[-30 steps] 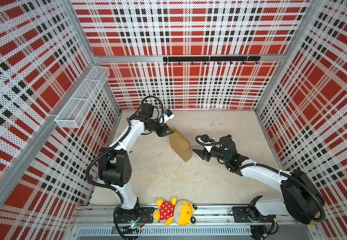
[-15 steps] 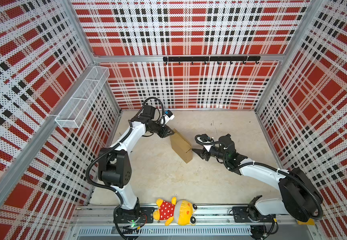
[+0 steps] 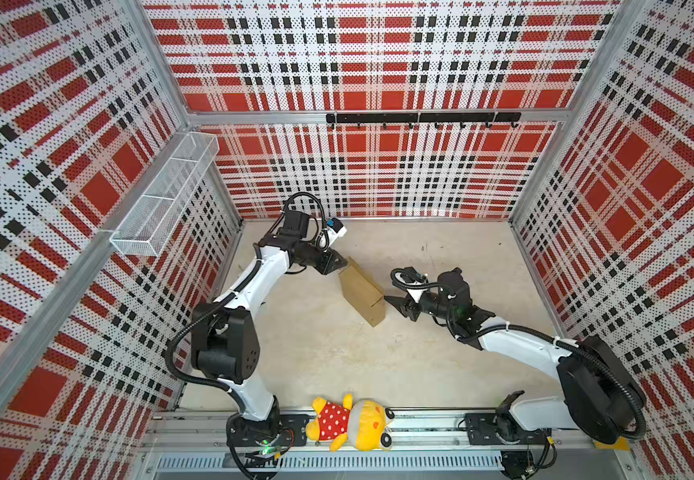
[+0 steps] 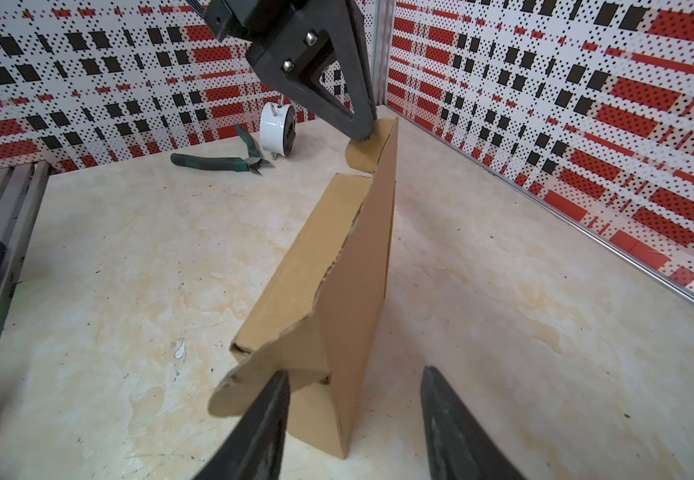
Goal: Fold the paper box
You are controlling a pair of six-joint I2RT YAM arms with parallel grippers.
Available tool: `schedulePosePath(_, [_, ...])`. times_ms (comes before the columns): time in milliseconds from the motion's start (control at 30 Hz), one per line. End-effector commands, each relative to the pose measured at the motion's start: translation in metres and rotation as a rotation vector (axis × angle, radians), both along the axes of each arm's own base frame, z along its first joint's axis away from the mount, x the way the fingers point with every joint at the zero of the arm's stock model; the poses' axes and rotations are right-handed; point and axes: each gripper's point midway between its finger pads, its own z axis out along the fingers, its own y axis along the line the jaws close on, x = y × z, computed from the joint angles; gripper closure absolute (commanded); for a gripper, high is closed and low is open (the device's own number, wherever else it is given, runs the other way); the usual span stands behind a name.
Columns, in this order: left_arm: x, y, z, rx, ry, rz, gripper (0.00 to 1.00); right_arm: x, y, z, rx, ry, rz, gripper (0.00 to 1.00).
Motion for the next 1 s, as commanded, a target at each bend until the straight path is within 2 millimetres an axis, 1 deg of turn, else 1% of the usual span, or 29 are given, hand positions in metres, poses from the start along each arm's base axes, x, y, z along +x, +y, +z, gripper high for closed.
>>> schedulePosePath(0, [-0.003,-0.005,0.008,-0.011,-0.016,0.011,0.82,0.001,0.001,0.019,0.040,-0.052,0.006,0.48])
schedulePosePath(133, [-0.003,-0.007,0.002,-0.006,-0.001,0.012,0.84,0.003,0.000,0.018,0.036,-0.052,-0.007,0.49])
schedulePosePath(333, [-0.004,-0.008,-0.002,-0.010,0.006,0.017,0.86,0.005,0.003,0.015,0.029,-0.042,-0.003,0.50])
schedulePosePath(567, [-0.006,-0.010,0.004,-0.017,-0.004,0.015,0.87,0.007,0.008,0.019,0.052,-0.047,0.003,0.51])
schedulePosePath(700, [-0.007,-0.011,0.010,-0.024,-0.016,0.016,0.88,0.007,0.010,0.022,0.062,-0.053,0.002,0.52])
schedulePosePath(867, [-0.009,-0.014,0.013,-0.043,-0.010,0.024,0.89,0.009,0.010,0.024,0.072,-0.057,-0.011,0.52])
schedulePosePath(967, [-0.010,-0.013,0.013,-0.041,-0.016,0.029,0.90,0.006,0.011,0.026,0.068,-0.065,-0.004,0.52])
